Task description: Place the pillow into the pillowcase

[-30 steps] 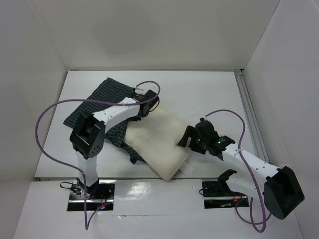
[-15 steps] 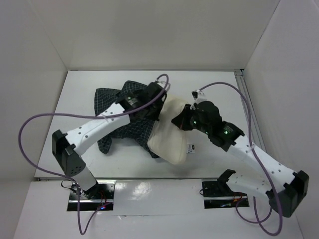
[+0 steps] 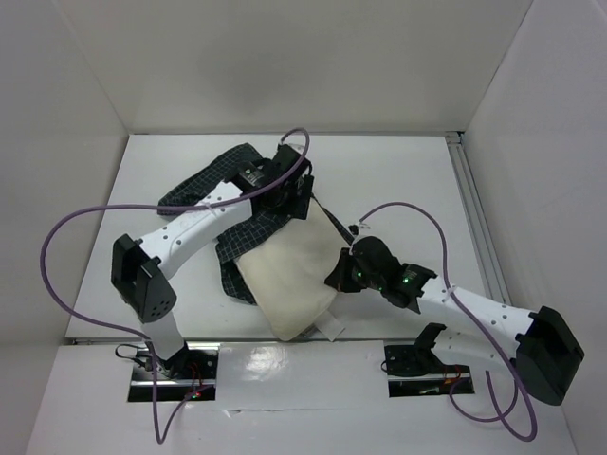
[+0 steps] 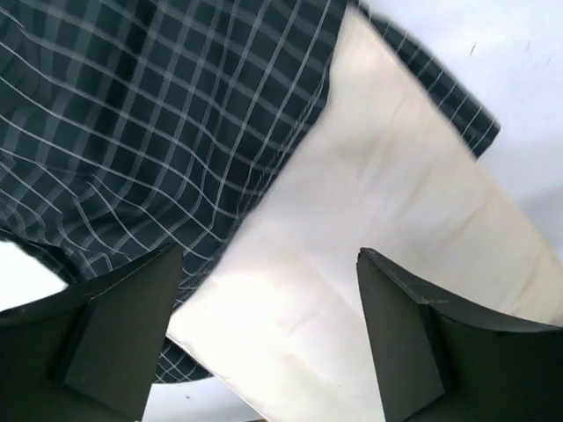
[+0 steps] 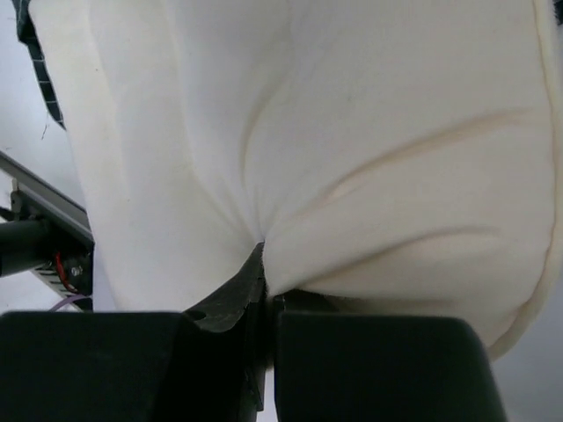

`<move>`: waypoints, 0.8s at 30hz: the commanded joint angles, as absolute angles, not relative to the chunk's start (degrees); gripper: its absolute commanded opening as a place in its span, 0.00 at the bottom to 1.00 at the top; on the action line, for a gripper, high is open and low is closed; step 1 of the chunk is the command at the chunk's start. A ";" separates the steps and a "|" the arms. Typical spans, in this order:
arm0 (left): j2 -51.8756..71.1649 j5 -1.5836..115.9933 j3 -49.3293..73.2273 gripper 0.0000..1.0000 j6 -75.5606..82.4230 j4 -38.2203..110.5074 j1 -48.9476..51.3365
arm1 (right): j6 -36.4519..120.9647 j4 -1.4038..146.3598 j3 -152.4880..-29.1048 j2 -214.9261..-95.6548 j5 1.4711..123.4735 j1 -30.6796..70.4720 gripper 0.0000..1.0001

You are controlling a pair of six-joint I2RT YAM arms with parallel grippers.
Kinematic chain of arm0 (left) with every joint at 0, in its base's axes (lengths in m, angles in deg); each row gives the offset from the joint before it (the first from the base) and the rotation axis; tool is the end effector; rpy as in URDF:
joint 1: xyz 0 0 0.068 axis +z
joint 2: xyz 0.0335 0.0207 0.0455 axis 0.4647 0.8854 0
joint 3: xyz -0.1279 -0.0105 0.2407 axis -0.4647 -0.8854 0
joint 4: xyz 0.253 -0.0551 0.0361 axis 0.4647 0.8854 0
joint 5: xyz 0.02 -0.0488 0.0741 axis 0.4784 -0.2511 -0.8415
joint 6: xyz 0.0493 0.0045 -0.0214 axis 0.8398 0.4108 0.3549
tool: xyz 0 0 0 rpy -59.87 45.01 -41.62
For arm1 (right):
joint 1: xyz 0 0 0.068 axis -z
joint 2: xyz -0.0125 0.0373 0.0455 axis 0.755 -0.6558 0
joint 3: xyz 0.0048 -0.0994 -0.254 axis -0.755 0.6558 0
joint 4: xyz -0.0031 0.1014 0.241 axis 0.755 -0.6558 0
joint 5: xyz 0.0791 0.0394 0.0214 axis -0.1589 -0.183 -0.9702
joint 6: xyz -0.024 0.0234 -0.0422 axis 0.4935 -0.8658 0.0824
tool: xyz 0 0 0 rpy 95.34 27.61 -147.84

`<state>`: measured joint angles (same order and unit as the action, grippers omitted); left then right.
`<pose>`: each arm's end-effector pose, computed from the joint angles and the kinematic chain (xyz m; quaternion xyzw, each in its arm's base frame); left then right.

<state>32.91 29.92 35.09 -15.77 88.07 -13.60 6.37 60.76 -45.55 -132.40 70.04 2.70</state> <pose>0.2876 -0.2371 0.3338 0.0338 0.9366 -0.0565 0.3440 0.1446 0.1515 0.2061 -0.0289 0.9063 0.2960 0.3004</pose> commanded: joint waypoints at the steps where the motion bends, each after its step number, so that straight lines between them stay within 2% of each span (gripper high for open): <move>1: 35.74 23.65 43.37 0.94 -13.65 88.34 -13.88 | 8.72 65.77 -45.13 -132.04 65.82 1.47 0.00; 7: 49.69 17.41 54.46 0.89 -12.50 90.89 -13.88 | 9.26 66.57 -45.84 -133.18 65.28 0.86 0.00; 11: 57.70 16.61 63.42 0.91 -10.83 90.89 -13.88 | 9.26 66.57 -45.84 -133.18 65.28 0.33 0.00; 16: 63.61 19.76 67.39 0.92 -6.43 88.08 -13.88 | 8.11 66.57 -45.84 -132.04 65.89 0.33 0.00; 18: 65.36 22.57 67.92 0.88 -5.83 86.94 -13.36 | 7.50 66.04 -45.84 -131.35 66.50 0.33 0.00; 20: 65.90 22.58 67.92 0.82 -5.12 86.94 -13.35 | 7.50 64.73 -45.84 -130.64 66.51 0.33 0.00; 22: 67.48 23.10 68.54 0.67 -5.12 86.94 -12.74 | 7.50 64.20 -46.53 -129.32 68.17 -0.19 0.00; 23: 68.00 23.10 69.06 0.57 -5.12 86.94 -12.74 | 7.50 62.63 -46.54 -129.32 68.70 -0.20 0.00; 24: 68.01 22.15 69.68 0.38 -5.12 87.63 -12.74 | 7.50 62.61 -47.15 -128.71 68.71 -0.20 0.00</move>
<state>67.10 22.18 66.23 -7.14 88.07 -13.28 7.44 62.48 -45.53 -131.49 68.77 1.08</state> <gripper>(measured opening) 0.490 0.034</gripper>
